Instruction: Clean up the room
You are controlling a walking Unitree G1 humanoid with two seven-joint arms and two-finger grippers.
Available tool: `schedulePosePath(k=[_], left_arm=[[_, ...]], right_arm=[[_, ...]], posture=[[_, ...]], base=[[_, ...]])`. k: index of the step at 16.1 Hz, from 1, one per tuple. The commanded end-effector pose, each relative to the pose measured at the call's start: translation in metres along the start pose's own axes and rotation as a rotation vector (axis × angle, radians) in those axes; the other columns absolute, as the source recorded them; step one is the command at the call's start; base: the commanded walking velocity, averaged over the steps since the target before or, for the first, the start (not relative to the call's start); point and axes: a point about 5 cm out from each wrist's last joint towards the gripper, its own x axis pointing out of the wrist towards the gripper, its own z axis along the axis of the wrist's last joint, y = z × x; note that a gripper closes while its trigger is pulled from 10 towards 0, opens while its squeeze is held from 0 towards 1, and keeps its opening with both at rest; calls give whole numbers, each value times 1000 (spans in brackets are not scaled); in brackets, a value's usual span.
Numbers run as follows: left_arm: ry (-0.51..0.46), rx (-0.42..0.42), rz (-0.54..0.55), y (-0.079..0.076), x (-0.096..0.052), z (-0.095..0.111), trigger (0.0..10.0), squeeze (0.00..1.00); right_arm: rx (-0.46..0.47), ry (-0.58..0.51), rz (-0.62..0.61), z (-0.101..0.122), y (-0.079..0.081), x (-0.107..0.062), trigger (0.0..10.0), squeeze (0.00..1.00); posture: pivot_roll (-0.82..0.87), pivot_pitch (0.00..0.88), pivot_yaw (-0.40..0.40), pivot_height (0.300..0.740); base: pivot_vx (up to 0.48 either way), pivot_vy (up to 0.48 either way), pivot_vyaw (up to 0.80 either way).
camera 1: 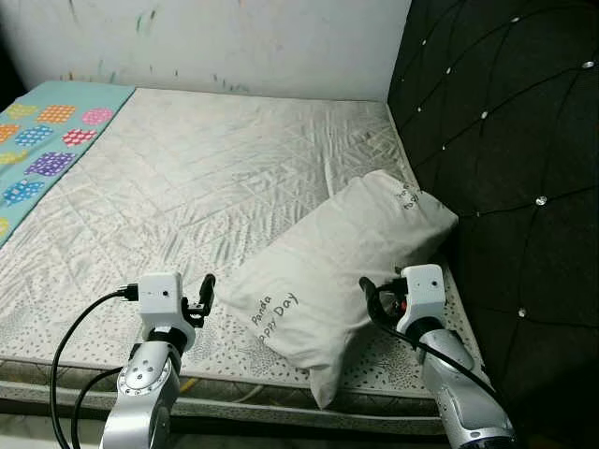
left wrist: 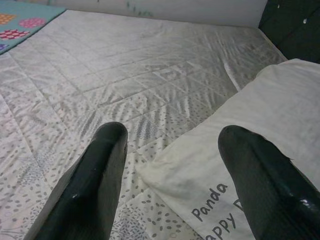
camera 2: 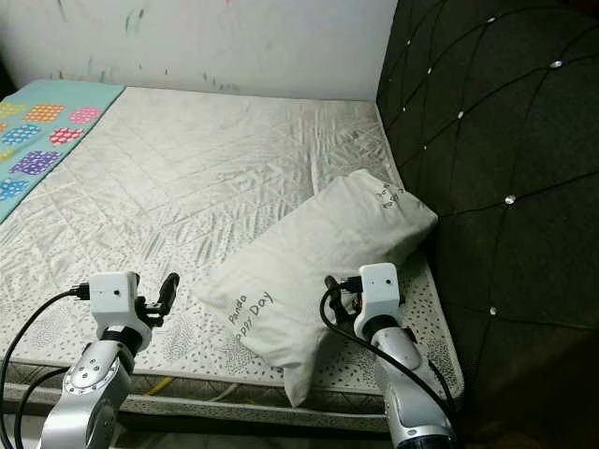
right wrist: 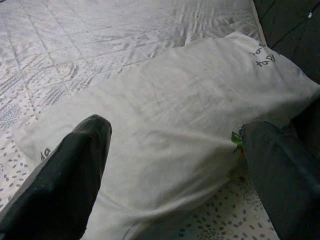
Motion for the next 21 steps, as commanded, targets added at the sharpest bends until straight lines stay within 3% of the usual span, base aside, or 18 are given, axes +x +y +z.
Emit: schedulePosePath(k=[1,11,21], left_arm=[[6,8,-5,-1,0,-2,10000,0],[8,7,-9,-3,-1,-2,10000,0],[19,14,-12,-4,-3,-4,10000,0]], right_arm=[[4,0,-17,-2,-5,-2,10000,0],[-16,-9,4,-2,-3,-3,10000,0],[-23,-1,26,-5,-1,-7,10000,0]], posture=[[-117,0,-16,740],[-117,0,-19,736],[-119,0,-21,626]], base=[[0,0,0],[0,0,0],[0,0,0]])
